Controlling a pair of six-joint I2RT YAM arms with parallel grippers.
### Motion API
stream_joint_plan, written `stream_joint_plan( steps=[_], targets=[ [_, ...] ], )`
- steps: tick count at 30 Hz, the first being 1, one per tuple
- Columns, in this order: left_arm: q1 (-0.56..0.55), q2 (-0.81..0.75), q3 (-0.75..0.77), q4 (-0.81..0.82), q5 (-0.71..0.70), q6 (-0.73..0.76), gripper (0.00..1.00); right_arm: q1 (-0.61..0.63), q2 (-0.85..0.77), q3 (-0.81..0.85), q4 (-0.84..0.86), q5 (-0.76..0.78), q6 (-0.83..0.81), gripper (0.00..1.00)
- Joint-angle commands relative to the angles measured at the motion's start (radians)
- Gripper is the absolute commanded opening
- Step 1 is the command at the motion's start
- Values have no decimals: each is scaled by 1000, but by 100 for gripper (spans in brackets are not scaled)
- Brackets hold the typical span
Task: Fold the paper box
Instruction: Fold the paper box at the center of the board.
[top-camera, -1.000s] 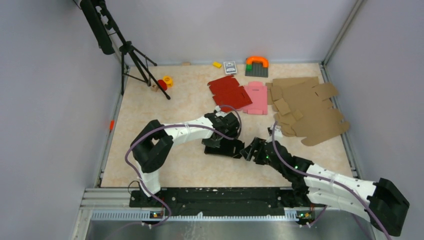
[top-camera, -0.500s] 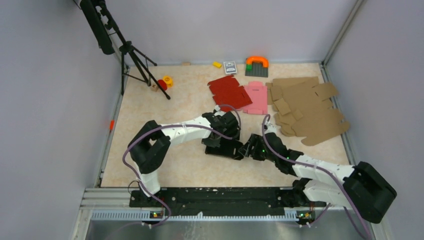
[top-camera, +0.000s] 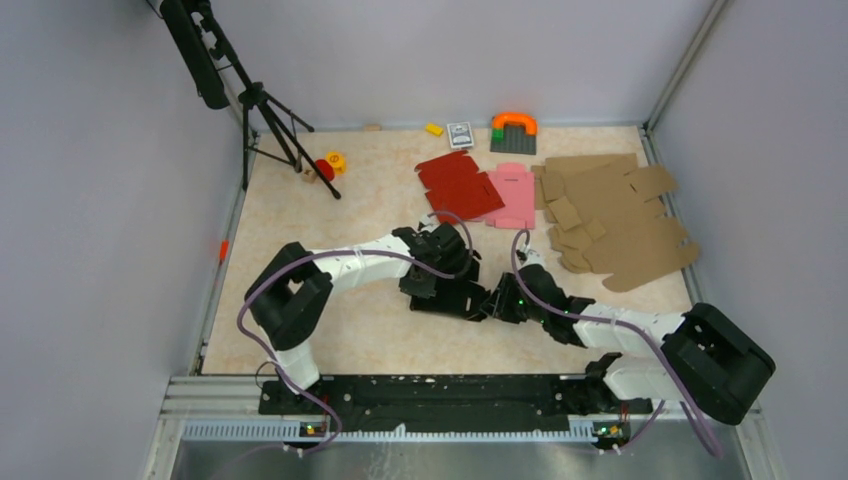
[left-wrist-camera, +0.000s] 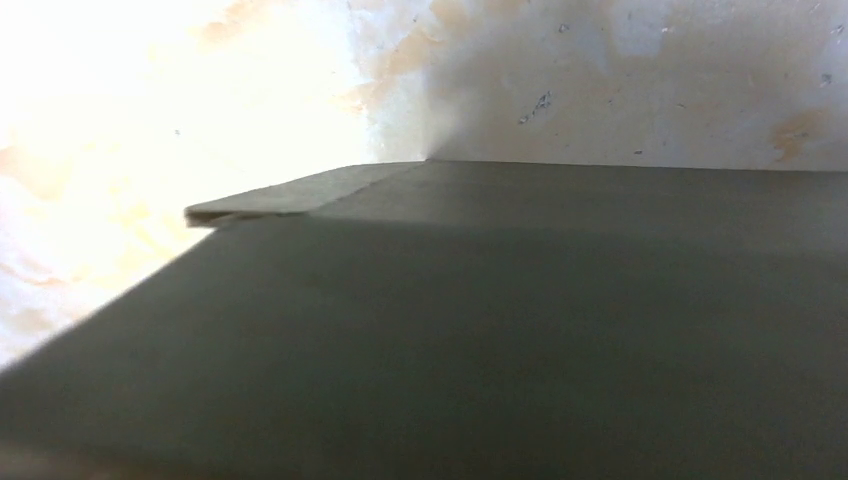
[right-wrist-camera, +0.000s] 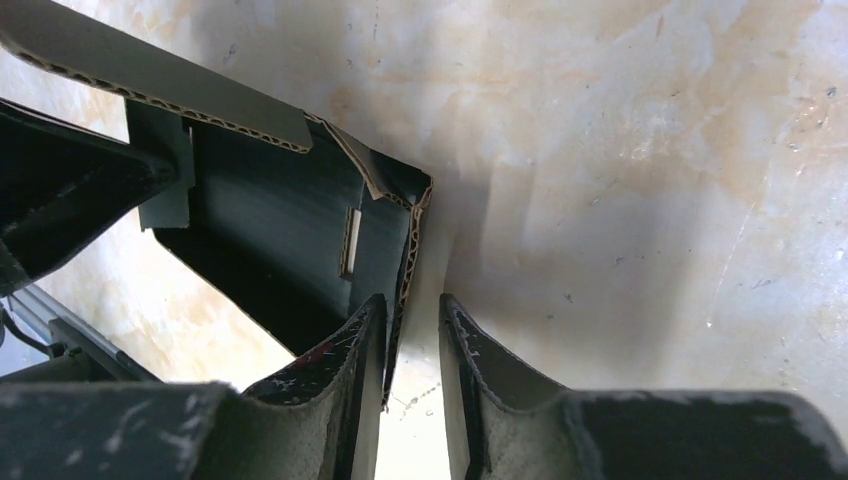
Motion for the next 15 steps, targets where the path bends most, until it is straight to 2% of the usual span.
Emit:
stream_joint_plan(
  steps=[1, 7, 11, 15],
  targets=[
    [38, -52, -71, 59, 107, -5, 24, -7, 21, 35, 28, -3, -20, 23],
    [62, -74, -93, 71, 126, 2, 19, -8, 24, 15, 45, -5, -12, 15],
    [65, -73, -92, 74, 128, 3, 12, -7, 25, 19, 45, -10, -16, 13],
    [65, -74, -90, 71, 104, 2, 0, -7, 29, 27, 44, -10, -23, 10]
  ],
)
